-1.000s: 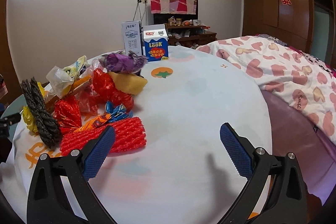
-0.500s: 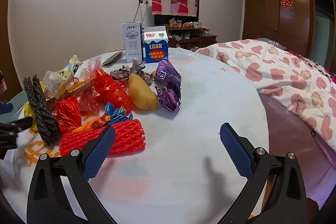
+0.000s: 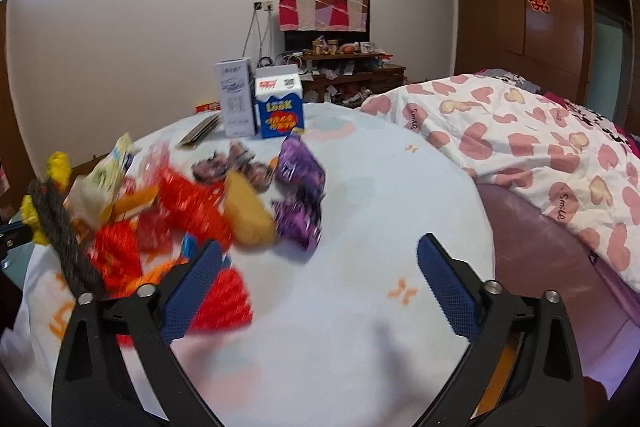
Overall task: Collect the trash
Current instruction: 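Grasp the yellow plastic wrapper with the left gripper while the right grasps the purple wrapper, then carry the yellow wrapper in the left gripper over the teal bin while the right carries the purple wrapper there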
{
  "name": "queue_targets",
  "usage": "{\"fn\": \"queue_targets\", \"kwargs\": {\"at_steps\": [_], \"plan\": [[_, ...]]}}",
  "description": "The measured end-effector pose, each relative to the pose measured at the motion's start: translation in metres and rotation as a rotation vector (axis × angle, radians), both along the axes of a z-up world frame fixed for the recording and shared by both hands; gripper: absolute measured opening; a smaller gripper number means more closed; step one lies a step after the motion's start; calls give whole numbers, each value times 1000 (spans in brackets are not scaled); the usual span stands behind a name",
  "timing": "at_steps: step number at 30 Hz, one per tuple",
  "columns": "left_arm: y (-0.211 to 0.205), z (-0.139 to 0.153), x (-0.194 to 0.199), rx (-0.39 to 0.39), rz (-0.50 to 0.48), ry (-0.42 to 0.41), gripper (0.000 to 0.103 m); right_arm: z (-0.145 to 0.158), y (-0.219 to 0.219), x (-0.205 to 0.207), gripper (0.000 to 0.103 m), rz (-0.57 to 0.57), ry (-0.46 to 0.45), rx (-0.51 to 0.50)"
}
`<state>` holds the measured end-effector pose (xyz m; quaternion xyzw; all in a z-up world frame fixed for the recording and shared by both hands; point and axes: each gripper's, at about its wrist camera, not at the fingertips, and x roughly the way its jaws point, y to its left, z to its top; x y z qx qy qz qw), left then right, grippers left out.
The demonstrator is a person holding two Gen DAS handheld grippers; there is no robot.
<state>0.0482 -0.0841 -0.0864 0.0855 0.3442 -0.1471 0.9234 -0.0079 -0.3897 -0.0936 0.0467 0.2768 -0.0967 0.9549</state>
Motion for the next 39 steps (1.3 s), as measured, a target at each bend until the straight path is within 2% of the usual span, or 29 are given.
{"fn": "queue_targets", "kwargs": {"at_steps": [2, 7, 9, 12, 16, 17, 19, 21, 24, 33, 39], "plan": [[4, 7, 2, -9, 5, -20, 12, 3, -3, 17, 67, 13, 34, 13], [9, 9, 10, -7, 37, -29, 12, -6, -5, 67, 66, 9, 130, -2], [13, 6, 15, -3, 58, -29, 12, -13, -11, 84, 53, 3, 172, 18], [17, 3, 21, -3, 75, -20, 12, -28, -21, 102, 48, 1, 267, 69], [23, 2, 23, -5, 84, -15, 12, -38, -28, 108, 38, 19, 313, 134], [24, 2, 22, -6, 84, -16, 12, -39, -29, 108, 28, 25, 312, 142], [26, 4, 20, -7, 85, -21, 12, -38, -31, 106, 24, 30, 300, 152], [28, 7, 20, -9, 87, -28, 12, -35, -31, 103, 12, 30, 283, 146], [34, 10, 19, -12, 98, -36, 12, -28, -27, 99, 8, 18, 257, 109], [56, 15, 16, -13, 139, -47, 12, 14, -6, 87, 6, 39, 145, 46], [74, 14, 15, -10, 175, -47, 12, 41, 31, 86, 6, 123, 75, 1]]}}
